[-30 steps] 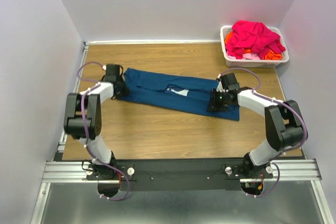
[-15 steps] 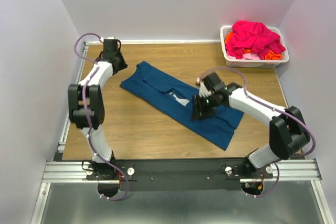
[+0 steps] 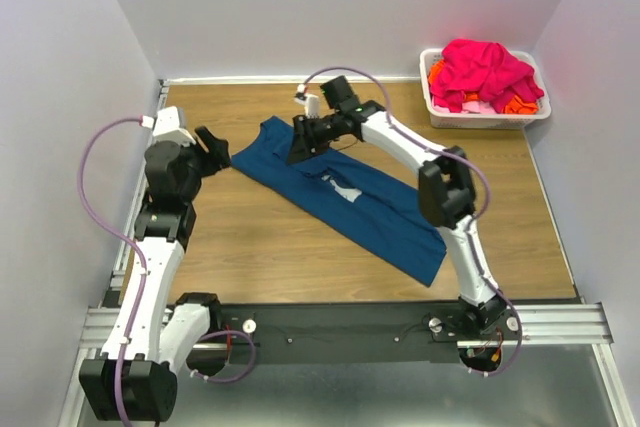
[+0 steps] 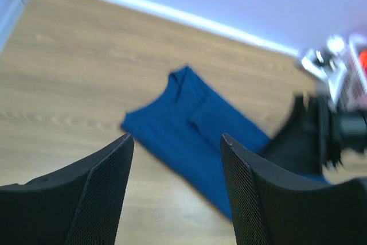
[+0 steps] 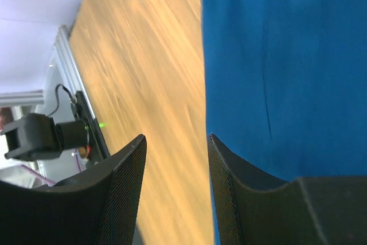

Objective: Fold and stack the t-shirts
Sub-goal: Fold the tshirt

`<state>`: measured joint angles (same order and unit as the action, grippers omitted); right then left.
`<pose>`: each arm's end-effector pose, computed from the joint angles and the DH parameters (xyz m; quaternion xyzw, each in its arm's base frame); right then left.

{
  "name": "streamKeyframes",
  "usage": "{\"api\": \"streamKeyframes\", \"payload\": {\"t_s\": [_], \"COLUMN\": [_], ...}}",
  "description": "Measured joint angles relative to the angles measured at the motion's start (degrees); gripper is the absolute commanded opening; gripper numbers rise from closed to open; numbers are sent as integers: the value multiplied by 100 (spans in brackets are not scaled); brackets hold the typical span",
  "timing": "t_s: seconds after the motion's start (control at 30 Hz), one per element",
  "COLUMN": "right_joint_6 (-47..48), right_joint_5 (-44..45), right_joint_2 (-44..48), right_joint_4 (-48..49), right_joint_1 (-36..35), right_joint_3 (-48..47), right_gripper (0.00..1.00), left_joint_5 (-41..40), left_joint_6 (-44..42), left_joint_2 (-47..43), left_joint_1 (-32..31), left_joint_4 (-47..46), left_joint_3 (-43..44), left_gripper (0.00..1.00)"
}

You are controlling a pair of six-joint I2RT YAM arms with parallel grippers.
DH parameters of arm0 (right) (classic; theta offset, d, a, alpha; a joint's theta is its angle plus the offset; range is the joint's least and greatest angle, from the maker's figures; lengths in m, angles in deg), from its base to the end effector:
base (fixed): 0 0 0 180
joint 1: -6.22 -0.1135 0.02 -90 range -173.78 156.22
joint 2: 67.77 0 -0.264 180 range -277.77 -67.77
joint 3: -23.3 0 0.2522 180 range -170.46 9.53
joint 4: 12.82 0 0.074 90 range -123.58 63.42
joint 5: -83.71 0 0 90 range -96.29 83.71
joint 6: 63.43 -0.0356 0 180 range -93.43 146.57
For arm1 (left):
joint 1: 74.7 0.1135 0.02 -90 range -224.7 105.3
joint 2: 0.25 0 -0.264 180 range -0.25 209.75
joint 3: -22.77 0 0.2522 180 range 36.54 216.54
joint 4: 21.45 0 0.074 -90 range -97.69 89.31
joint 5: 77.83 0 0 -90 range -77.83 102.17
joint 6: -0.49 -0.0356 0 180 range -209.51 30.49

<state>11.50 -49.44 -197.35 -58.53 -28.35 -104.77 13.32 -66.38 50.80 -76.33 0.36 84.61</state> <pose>0.4047 0.3084 0.2370 -0.2788 0.8307 0.4531 0.1641 0.2092 -0.0067 0.3451 -0.1377 0.7593 -0.1439 0.6195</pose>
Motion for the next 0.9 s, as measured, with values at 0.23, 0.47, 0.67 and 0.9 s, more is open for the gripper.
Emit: {"api": "streamKeyframes", "payload": {"t_s": [0.23,0.47,0.67,0.9], "right_joint_6": [-83,-588,-1445,-2310], "right_joint_5": [-813,-1263,-1161,-444], "right_joint_2": [-1613,-2424,-2868,-3364], "right_joint_4": [177,560,1453,2573], "right_joint_1": [-354,-407,-11,1027], "right_joint_3": [-1268,-1609,-2076,-2774], "right_gripper": [54,54,54,61], "left_joint_5": [341,498,557,579], "left_joint_6": [-85,-153,-157,-192], "left_joint_2": [-223,81,157,232], "left_joint_1": [0,2,0,0], "left_joint_4": [61,-83,-138,-205], "left_joint_3": [-1158,-1209,-1209,-1209], "left_gripper": [70,69,69,68]}}
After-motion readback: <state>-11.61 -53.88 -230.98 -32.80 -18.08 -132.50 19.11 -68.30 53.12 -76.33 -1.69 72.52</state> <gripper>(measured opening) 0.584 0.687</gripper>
